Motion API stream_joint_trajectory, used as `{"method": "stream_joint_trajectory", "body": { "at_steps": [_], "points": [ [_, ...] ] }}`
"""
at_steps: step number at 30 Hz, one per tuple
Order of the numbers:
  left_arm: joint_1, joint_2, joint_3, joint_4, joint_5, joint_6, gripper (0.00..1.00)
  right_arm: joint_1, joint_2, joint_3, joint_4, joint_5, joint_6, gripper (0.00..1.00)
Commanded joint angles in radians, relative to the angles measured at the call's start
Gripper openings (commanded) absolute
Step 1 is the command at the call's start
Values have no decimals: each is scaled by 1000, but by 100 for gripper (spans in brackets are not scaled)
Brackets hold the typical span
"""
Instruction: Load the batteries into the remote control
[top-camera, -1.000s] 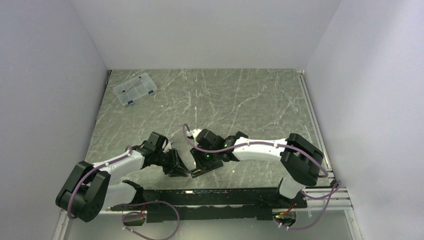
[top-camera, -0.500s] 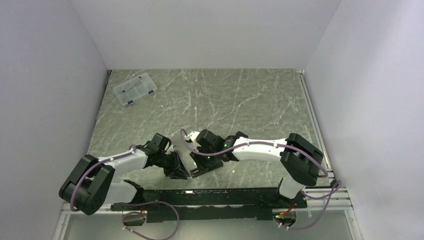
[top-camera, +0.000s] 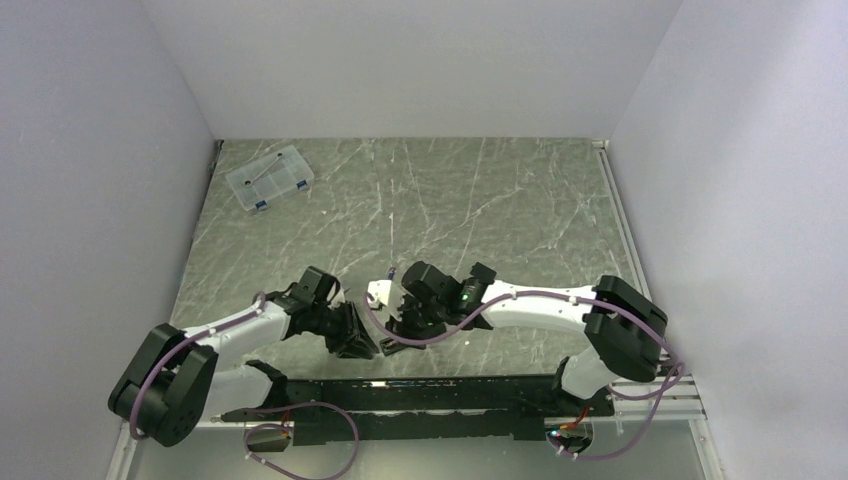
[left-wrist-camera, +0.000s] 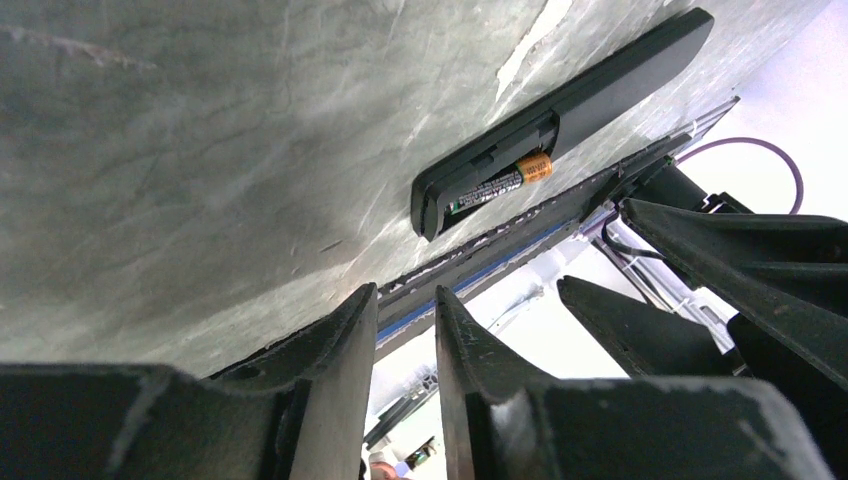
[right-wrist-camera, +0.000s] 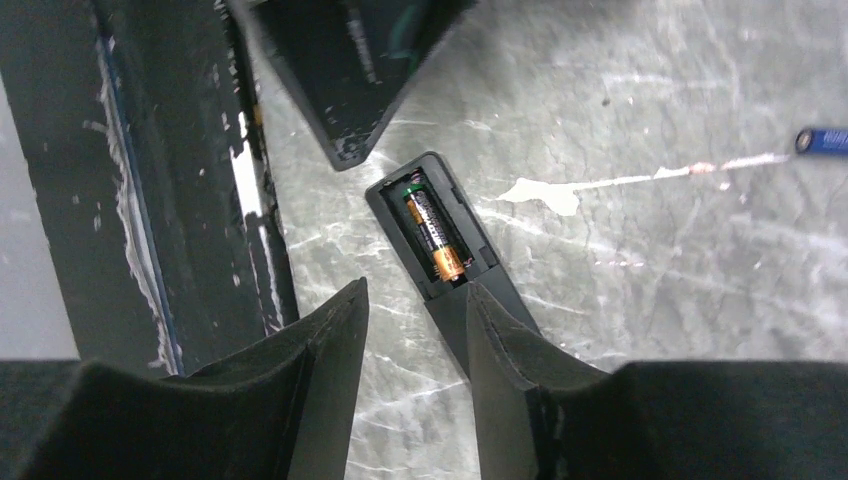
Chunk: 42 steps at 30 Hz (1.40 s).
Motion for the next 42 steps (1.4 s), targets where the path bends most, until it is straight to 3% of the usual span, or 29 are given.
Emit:
{"method": "stream_joint_trajectory", "body": {
  "at_steps": [1,5,14,38,42],
  "points": [
    [-3,-69,11,-65,-22,40,35,5,-55,-25,54,-76,-268,45],
    [-3,-132,-4,-100,-28,34,37,2,-25,-7,3,-88,-401,45],
    [-3,-221,-11,-147,-18,33,39,-3,32,30,-60,-101,-574,33],
    [-3,-219,-36,-117,-2,29,40,-12,140,101,-66,-107,-583,34],
    [-3,-209,-38,-107,2,27,40,-16,144,102,-72,-112,-584,31]
  ]
}}
